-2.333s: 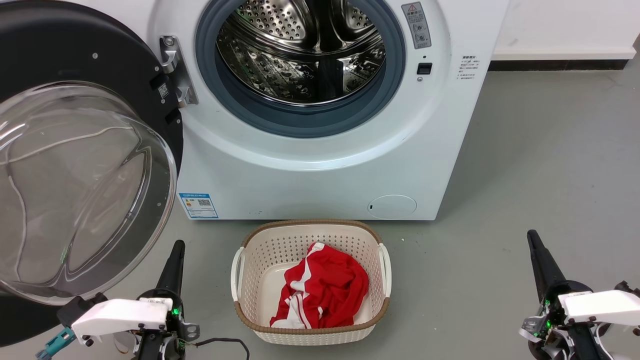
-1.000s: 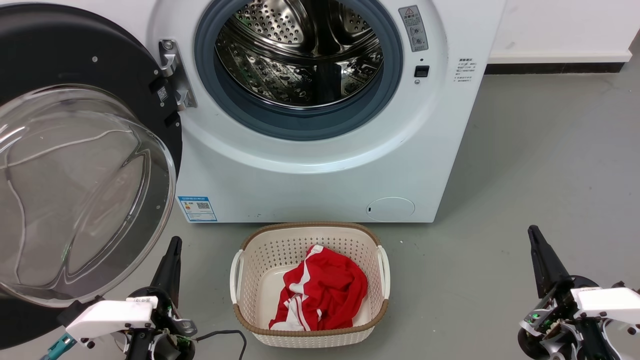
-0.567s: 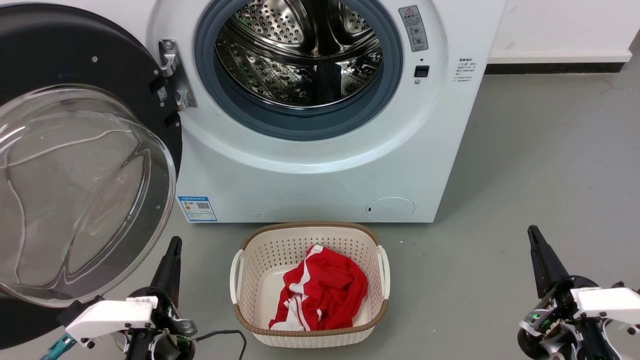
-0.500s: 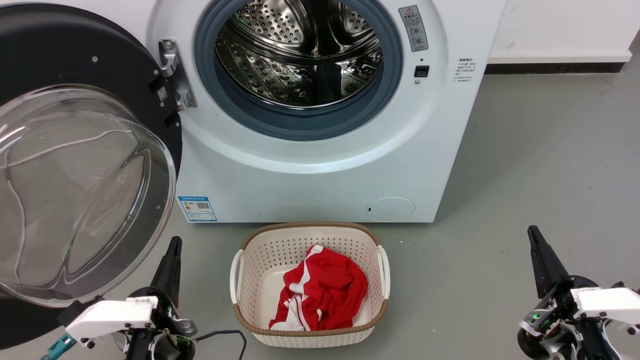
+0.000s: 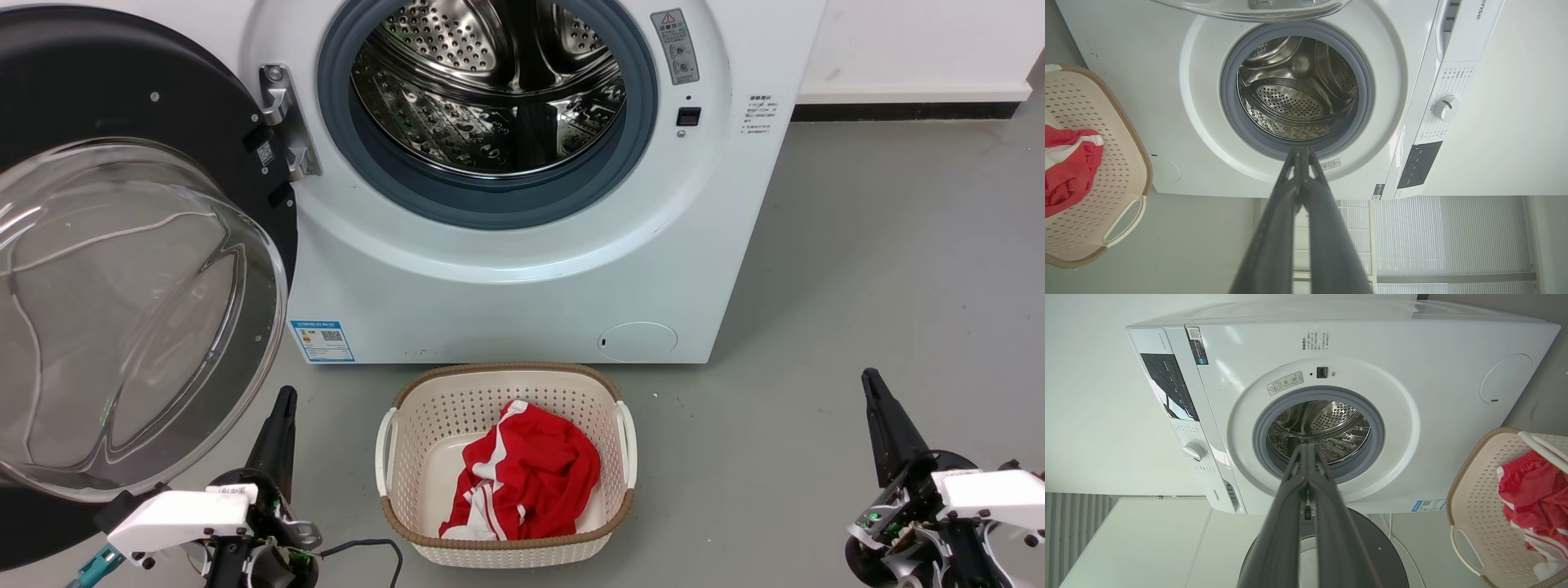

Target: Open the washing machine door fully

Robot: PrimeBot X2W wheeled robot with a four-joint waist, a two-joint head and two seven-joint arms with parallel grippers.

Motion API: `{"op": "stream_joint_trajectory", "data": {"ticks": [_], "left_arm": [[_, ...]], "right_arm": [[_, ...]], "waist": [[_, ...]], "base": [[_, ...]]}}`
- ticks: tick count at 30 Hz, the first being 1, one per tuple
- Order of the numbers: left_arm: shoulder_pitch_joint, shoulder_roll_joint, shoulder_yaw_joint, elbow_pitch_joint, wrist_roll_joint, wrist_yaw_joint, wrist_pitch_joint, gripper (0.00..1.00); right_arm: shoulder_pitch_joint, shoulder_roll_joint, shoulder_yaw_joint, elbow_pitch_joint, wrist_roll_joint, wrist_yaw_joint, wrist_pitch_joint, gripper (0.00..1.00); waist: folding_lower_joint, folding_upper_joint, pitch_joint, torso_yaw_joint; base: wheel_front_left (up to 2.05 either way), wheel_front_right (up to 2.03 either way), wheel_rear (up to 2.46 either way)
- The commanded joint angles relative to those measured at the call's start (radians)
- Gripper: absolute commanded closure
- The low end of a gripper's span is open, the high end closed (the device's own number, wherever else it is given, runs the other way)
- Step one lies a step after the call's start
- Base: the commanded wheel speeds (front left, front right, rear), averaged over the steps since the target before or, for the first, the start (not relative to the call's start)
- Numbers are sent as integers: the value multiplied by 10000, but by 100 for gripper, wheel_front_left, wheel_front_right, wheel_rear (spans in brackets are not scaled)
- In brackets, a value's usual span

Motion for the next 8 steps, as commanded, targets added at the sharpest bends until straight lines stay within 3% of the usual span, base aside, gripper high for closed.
{"op": "stream_joint_trajectory", "data": {"ticks": [1,8], "left_arm": [[-70,-11,28,7,3,-43,28,100],[-70,-11,28,7,2,-43,28,100]], "right_arm": [[-138,20,-25,16,-10,0,31,100],[-141,35,-44,17,-32,0,52,100]], "waist": [[0,-1,0,0],[0,-1,0,0]], "base": [[0,0,0],[0,0,0]]}}
